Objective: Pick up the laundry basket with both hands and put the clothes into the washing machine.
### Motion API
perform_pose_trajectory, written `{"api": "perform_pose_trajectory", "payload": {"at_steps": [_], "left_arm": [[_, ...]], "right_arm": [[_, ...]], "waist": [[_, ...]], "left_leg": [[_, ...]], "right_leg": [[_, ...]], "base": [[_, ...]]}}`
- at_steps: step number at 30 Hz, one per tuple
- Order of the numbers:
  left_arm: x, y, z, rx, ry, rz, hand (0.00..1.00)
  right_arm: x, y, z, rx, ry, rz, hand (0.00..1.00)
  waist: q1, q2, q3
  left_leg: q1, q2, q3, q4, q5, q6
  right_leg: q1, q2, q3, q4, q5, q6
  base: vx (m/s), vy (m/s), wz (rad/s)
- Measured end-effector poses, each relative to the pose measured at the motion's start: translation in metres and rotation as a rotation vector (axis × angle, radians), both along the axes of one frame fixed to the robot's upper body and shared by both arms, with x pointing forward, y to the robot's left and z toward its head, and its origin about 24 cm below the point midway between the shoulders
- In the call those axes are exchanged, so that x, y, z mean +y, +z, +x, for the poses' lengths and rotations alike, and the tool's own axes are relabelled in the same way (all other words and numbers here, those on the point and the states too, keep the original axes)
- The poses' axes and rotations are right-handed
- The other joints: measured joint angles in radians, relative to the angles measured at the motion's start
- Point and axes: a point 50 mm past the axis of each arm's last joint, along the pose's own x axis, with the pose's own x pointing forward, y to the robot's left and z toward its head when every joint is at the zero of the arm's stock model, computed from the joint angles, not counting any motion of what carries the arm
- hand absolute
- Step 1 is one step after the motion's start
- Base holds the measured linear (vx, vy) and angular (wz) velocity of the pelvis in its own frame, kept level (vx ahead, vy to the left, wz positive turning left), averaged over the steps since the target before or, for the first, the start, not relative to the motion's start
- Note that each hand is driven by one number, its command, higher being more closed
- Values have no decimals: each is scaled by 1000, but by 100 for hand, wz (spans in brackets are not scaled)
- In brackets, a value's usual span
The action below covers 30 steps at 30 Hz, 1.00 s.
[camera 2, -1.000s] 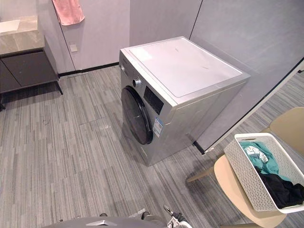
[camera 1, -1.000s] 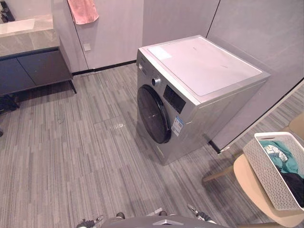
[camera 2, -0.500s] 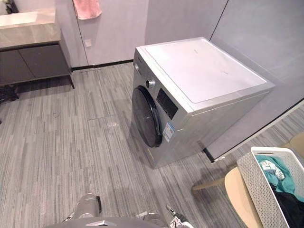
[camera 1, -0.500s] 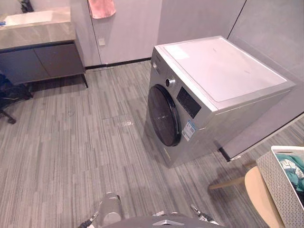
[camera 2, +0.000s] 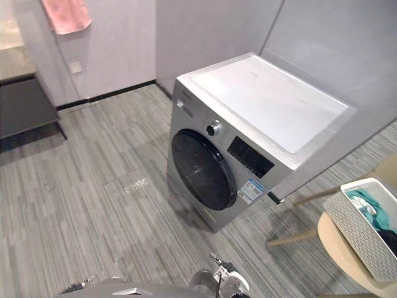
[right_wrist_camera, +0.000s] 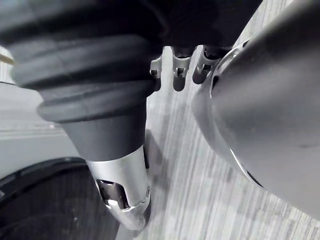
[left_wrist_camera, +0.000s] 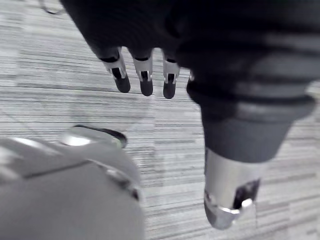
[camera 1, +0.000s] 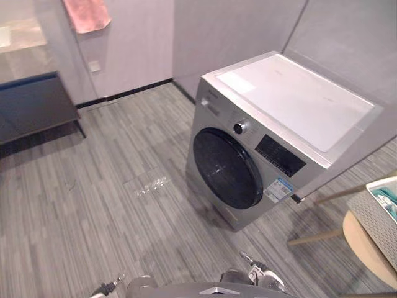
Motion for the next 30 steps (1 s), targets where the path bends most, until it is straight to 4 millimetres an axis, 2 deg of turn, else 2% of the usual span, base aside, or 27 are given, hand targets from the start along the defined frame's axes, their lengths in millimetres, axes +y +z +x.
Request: {"api": "perform_pose_trajectory", "payload": {"at_steps": [1, 2, 3, 4, 6, 7, 10, 12, 13, 14, 15, 16, 17, 18, 20, 21, 22, 23, 24, 25, 28, 30], "left_arm": [[0, 1, 3, -12, -1, 5, 0], [-3, 1, 8, -25, 0, 1, 0], [-27, -1, 22, -55, -6, -59, 0], [-38, -1, 30, -71, -11, -87, 0], [-42, -2, 29, -69, -15, -94, 0], [-41, -2, 30, -71, -15, -92, 0], [-39, -1, 30, -74, -11, -88, 0], [-37, -1, 30, -75, -5, -85, 0], [-34, 0, 31, -84, 12, -77, 0], [-31, 0, 29, -85, 40, -72, 0], [-28, -1, 25, -71, 47, -64, 0], [-27, -1, 20, -59, 49, -58, 0], [-29, -3, 11, -25, 49, -53, 0], [-28, -4, 10, -18, 45, -49, 0], [-27, -5, 3, 6, 52, -47, 0], [-28, -6, -4, 31, 59, -50, 0], [-33, -9, -14, 73, 62, -58, 0], [-34, -10, -19, 99, 55, -57, 0], [-32, -11, -30, 143, 67, -44, 0], [-24, -9, -32, 157, 56, -7, 0], [-13, -5, -13, 118, 17, 44, 0], [-12, -3, -4, 88, -20, 62, 0]], "right_arm": [[2, 2, 5, -23, 10, 0, 0], [1, 6, 13, -53, 17, -11, 0], [-8, 21, 39, -142, 40, -59, 0], [-12, 27, 49, -174, 51, -81, 0], [-12, 25, 44, -161, 51, -82, 0], [-12, 23, 41, -154, 54, -84, 0], [-17, 32, 45, -207, 64, -119, 0], [-15, 41, 53, -268, 90, -142, 0], [-13, 47, 57, -298, 116, -157, 0], [-9, 55, 63, -340, 172, -191, 0], [-5, 64, 70, -389, 214, -216, 0], [-4, 68, 73, -406, 240, -237, 0], [-5, 79, 81, -455, 264, -283, 0], [-6, 83, 83, -471, 269, -303, 0], [-8, 89, 85, -488, 286, -345, 0], [-12, 94, 87, -501, 284, -379, 0], [-16, 100, 87, -512, 302, -420, 0], [-17, 102, 87, -517, 312, -434, 0], [-17, 104, 86, -523, 336, -458, 0], [-15, 106, 81, -533, 355, -474, 0], [-15, 123, 88, -597, 386, -529, 0], [-14, 132, 99, -629, 410, -566, 0]], "waist": [[1, -7, 4], [4, 1, 14], [-4, 64, 63], [-9, 84, 93], [-2, 80, 95], [-2, 71, 96], [1, 61, 97], [4, 48, 101], [7, 40, 106], [12, 44, 112], [19, 49, 119], [27, 58, 114], [29, 74, 107], [27, 76, 108], [26, 74, 108], [22, 79, 105], [25, 91, 98], [26, 102, 90], [25, 94, 82], [21, 60, 67], [20, 22, 48], [24, 23, 49]], "left_leg": [[10, -16, 15, -7, 0, 0], [22, -29, 26, -23, 0, 0], [29, -20, 34, -71, 22, -4], [39, -21, 27, -102, 46, -7], [59, -15, 10, -122, 62, -17], [61, -11, -3, -123, 68, -22], [58, 9, -24, -114, 75, -29], [17, 20, -39, -13, 74, -29], [-14, 30, -43, 87, 74, -28], [-63, 57, -69, 246, 76, -23], [-120, 77, -114, 395, 97, 3], [-146, 81, -138, 446, 94, 5], [-169, 72, -177, 448, 45, 1], [-177, 68, -183, 420, 25, -3], [-187, 51, -192, 248, 9, -6], [-180, 43, -206, 104, 31, -12], [-163, 41, -210, -3, 89, -24], [-151, 42, -211, -37, 128, -33], [-127, 27, -194, -68, 143, -35], [-109, -14, -188, -113, 148, -22], [-87, -88, -160, -172, 168, 4], [-73, -107, -141, -193, 172, 10]], "right_leg": [[1, 6, -32, -68, 27, -9], [26, 7, -62, -133, 4, -26], [68, 68, -45, -274, 41, -29], [83, 84, -44, -317, 59, -29], [115, 101, -52, -352, 64, -33], [142, 112, -64, -379, 68, -33], [193, 147, -86, -485, 111, -31], [240, 156, -94, -556, 140, -31], [270, 156, -96, -580, 146, -31], [305, 162, -95, -595, 145, -32], [330, 172, -74, -601, 134, -35], [335, 173, -66, -602, 130, -35], [339, 172, -38, -603, 125, -42], [338, 169, -32, -605, 126, -39], [327, 152, -14, -604, 128, -26], [315, 149, -1, -604, 127, -7], [302, 151, 22, -602, 126, 16], [301, 155, 38, -602, 127, 28], [312, 142, 59, -607, 141, 55], [315, 109, 58, -622, 149, 74], [313, 41, 60, -645, 167, 103], [312, 23, 68, -652, 173, 111]], "base": [[223, -34, -50], [225, -66, -67], [224, -71, -64], [129, -57, -44], [81, -57, 1], [74, -77, 21], [35, -37, 21], [13, -34, 17], [-1, -57, 9], [-12, -51, -12], [-34, 13, -31], [16, 82, -63], [38, 104, -53], [104, 155, -48], [74, 138, -25], [80, 191, -42], [144, 318, -52], [153, 302, -57], [238, 308, -33], [212, 215, -14], [173, 194, 3], [66, 109, -16]]}}
